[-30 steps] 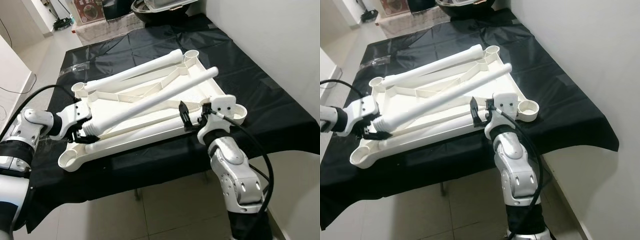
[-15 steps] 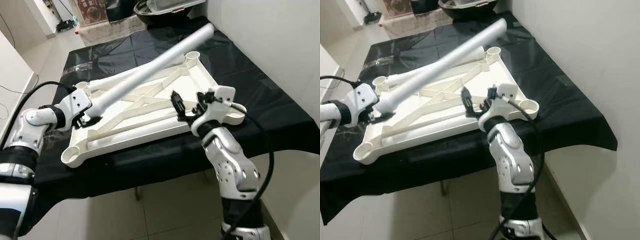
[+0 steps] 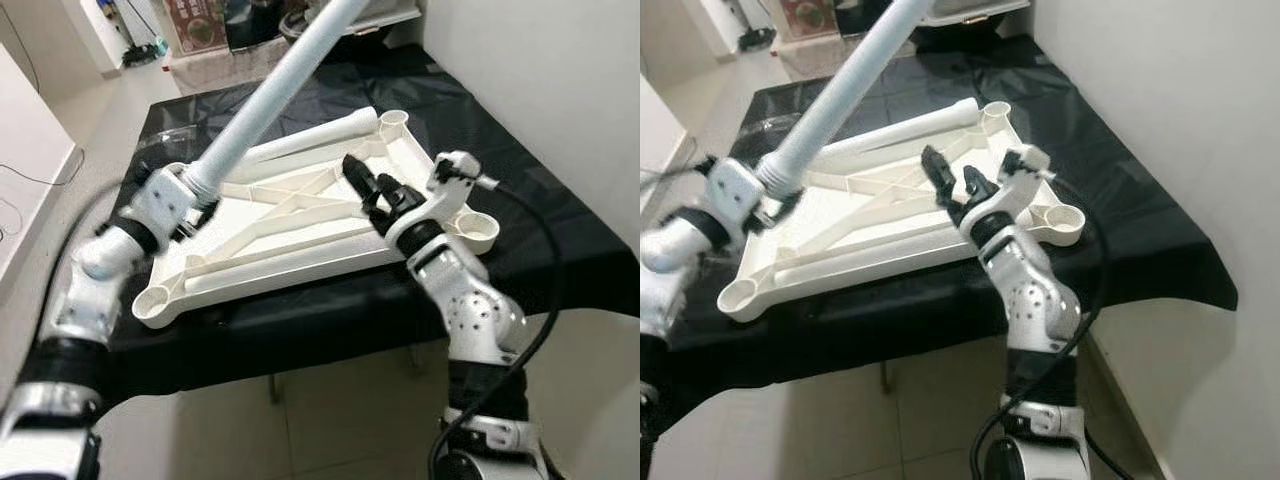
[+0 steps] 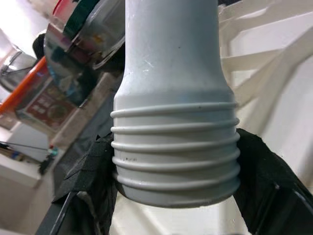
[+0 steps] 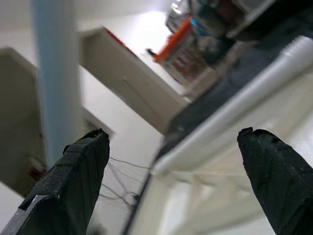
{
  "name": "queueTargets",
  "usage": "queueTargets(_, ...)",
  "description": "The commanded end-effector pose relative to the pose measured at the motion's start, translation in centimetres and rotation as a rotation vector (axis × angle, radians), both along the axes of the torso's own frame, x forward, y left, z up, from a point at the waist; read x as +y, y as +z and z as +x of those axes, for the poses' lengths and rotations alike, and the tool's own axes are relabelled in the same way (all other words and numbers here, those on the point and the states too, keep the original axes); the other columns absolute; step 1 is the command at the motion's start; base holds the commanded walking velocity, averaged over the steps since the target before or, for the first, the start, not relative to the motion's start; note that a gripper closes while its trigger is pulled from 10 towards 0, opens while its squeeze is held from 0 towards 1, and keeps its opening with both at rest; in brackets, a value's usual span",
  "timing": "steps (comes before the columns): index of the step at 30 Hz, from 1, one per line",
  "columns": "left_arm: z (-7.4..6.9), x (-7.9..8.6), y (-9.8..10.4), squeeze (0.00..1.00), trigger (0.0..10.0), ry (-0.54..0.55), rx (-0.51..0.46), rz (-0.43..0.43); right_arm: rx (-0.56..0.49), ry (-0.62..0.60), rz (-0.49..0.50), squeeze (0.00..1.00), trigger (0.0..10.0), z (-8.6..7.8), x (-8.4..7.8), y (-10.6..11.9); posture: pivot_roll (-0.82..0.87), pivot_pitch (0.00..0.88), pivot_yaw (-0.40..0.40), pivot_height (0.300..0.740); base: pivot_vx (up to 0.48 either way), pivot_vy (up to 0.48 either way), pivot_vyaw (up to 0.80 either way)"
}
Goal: Building children table
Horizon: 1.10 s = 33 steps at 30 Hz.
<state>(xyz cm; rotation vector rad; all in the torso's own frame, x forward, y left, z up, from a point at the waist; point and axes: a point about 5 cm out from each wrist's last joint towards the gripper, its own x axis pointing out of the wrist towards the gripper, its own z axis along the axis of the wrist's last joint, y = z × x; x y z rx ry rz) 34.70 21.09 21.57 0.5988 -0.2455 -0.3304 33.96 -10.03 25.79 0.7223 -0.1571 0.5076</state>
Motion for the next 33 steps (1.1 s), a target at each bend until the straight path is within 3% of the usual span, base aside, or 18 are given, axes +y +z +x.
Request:
queueTargets(1,-0.4,0.1,-0.1,0.0,10.0,0.027,-0.009,-0.017,-0.025,0.076,0.073,0.0,10.0,-0.2,2.0,0.9,-0.04,0.09,0.082,0.74,0.0,0.0,0.0)
queueTargets(15,-1.6,-1.3,-1.3,0.0,10.0,0.03,0.021,-0.059,-0.086,0.161,0.138,0.0,10.0,-0.5,2.4,2.6,-0.04,0.095,0.077,0.74,0.0,0.0,0.0)
queueTargets(22,-2.5,-2.8,-1.8,0.0,10.0,0.007,0.062,-0.043,-0.124,0.262,0.057,0.0,10.0,-1.6,3.9,2.1,-0.04,0.1,0.078,0.74,0.0,0.0,0.0)
queueTargets(33,-2.7,-4.6,-1.9,0.0,10.0,-0.049,0.072,-0.033,-0.104,0.3,0.007,0.0,10.0,-1.7,4.9,1.3,-0.04,0.102,0.074,0.74,0.0,0.0,0.0)
